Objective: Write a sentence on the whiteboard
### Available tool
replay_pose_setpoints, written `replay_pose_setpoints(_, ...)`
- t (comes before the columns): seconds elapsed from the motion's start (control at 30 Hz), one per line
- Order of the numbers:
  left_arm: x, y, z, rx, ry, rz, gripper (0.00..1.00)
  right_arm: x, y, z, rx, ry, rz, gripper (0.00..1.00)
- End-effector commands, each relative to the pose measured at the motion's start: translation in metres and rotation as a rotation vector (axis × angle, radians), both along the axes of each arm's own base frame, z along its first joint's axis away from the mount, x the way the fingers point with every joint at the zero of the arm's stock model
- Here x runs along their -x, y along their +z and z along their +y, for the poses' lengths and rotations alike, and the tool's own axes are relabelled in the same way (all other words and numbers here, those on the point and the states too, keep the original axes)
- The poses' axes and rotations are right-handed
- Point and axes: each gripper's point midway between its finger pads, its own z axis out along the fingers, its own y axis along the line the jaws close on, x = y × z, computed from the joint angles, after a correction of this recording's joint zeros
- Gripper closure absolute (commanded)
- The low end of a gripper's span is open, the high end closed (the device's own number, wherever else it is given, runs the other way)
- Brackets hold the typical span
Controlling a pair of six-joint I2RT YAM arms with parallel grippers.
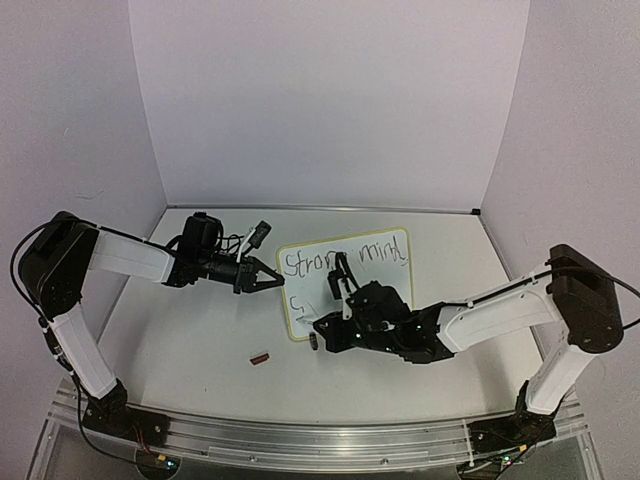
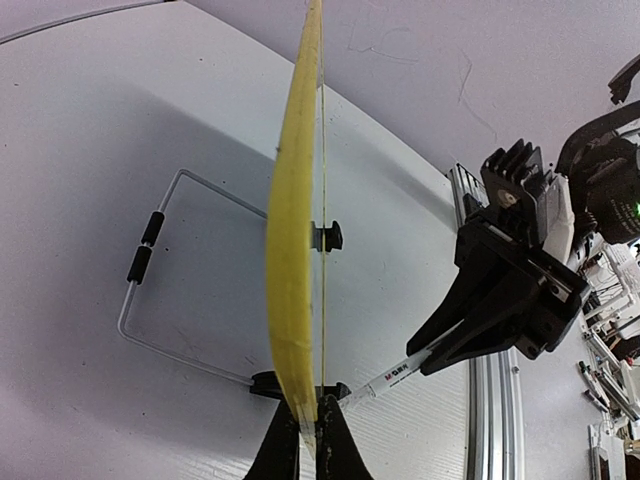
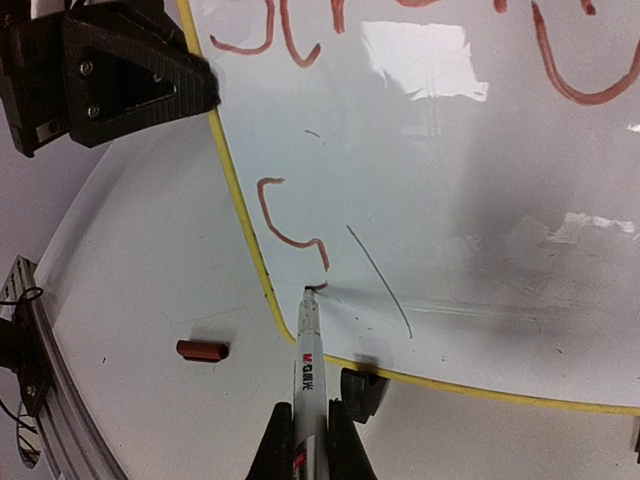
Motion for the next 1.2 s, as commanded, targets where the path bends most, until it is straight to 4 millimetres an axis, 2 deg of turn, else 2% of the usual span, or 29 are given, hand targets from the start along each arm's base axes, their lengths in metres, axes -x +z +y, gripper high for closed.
replay_pose_setpoints(0.0,0.006,-0.009,0.004,-0.038,0.004,-0.008,1.0,-0.007,0.02,0.018,-0.072,0.009,-0.038,1.0)
replay_pose_setpoints(0.1,0.006,-0.009,0.004,-0.039,0.004,-0.007,1.0,-0.006,0.035,0.018,-0.133,0.008,-0.056,1.0)
replay_pose_setpoints(0.23,0.006,-0.008,0.004,-0.037,0.004,-0.01,1.0,-0.006,0.056,0.004,-0.188,-0.031,-0.088,1.0)
replay_pose_setpoints(0.6,0.006,-0.008,0.004,-0.037,0.004,-0.01,1.0,-0.009,0.044,-0.015,-0.158,-0.099,-0.087,1.0)
replay_pose_setpoints(1.17,0.006,-0.007,0.004,-0.038,0.004,-0.013,1.0,-0.016,0.036,-0.011,-0.122,-0.114,-0.091,1.0)
